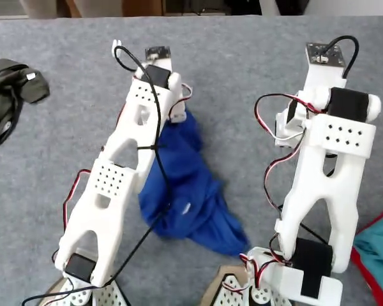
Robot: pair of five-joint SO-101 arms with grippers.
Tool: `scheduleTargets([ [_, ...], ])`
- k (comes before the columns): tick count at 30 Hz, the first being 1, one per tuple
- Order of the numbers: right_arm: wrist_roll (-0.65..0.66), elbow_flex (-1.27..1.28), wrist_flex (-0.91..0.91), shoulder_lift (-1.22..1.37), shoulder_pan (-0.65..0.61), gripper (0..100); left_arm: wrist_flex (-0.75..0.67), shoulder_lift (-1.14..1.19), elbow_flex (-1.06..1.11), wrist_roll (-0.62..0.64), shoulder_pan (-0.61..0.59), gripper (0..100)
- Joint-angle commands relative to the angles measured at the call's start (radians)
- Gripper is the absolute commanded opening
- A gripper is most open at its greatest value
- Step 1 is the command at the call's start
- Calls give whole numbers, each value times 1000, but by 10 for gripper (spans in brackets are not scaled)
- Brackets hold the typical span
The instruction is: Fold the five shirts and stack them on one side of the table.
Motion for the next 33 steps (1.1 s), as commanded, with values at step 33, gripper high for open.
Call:
scheduleTargets([
  [33,-3,73,6,2,2,271,5,-1035,-218,-199,-41,22],
])
